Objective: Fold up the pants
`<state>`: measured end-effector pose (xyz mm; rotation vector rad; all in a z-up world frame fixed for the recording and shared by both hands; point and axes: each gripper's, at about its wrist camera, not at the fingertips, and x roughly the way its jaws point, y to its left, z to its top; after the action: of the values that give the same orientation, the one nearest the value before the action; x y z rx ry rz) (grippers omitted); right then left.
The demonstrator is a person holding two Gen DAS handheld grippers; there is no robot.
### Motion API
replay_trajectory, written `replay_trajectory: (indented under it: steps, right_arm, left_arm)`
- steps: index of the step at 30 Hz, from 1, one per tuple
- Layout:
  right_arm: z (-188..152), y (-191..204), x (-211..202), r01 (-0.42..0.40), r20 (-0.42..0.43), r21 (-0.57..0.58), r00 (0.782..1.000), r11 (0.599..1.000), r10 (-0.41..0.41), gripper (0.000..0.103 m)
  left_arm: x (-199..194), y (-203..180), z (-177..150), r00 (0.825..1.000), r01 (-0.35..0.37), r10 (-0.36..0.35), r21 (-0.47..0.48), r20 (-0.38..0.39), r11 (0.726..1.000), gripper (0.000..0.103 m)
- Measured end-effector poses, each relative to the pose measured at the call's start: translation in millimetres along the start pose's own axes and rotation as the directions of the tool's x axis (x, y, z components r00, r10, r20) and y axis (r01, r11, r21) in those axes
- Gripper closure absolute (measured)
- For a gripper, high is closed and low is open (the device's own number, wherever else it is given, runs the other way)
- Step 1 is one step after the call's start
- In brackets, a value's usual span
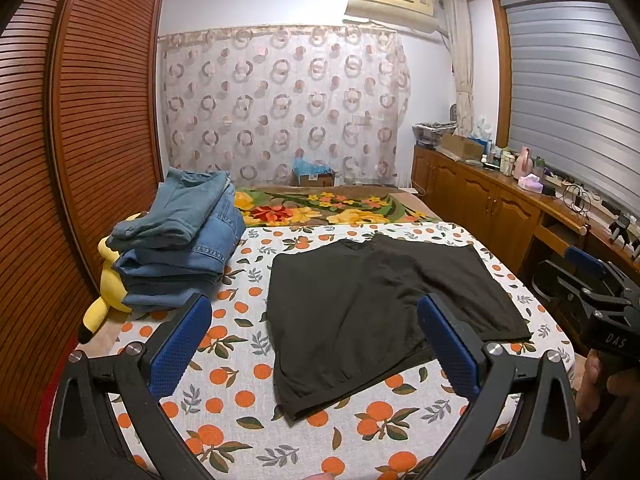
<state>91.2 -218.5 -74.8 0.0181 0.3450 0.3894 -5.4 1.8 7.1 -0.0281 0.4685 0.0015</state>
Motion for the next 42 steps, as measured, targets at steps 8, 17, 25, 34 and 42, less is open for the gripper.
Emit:
replay_trajectory:
  steps: [8,17,25,34,42]
  right_arm:
    - [-0.1,-0.1,-0.7,0.001,0.004,-0.001,1.0,1.0,-0.001,0.001]
    - [-0.1,1.0,-1.7,0.0,0.01,-0.002,1.0,1.0,0.0,0.001]
    - [0.0,0.7,-1.8,-0.001,0.012,-0.002,1.0,1.0,0.001,0.001]
    - [-0.1,0.8,-2.0,-0.001,0.013,-0.001,1.0,1.0,0.001,0.001]
    - [-0.4,1.1,-2.0,-0.001,0.013,-0.001,1.0,1.0,0.001,0.001]
  left_arm:
    - [-0.6,0.8,-0.3,1.0,0.001,-0.001,-0.002,0.004,1.0,0.0]
    - [-0.7,0.3,-1.0,1.0,0.0,0.0,-0.002,0.007,1.0,0.0]
    - [-0.9,0.7,-1.6,1.0,0.001,-0.001,-0.001,0.008,1.0,0.0]
    - [-1.5,0.6,-1.8,1.0,0.0,0.0,-0.001,0.01,1.0,0.0]
    - [-1.4,0.0,-1.9,1.0,0.0,0.0,-0.001,0.011,1.0,0.0]
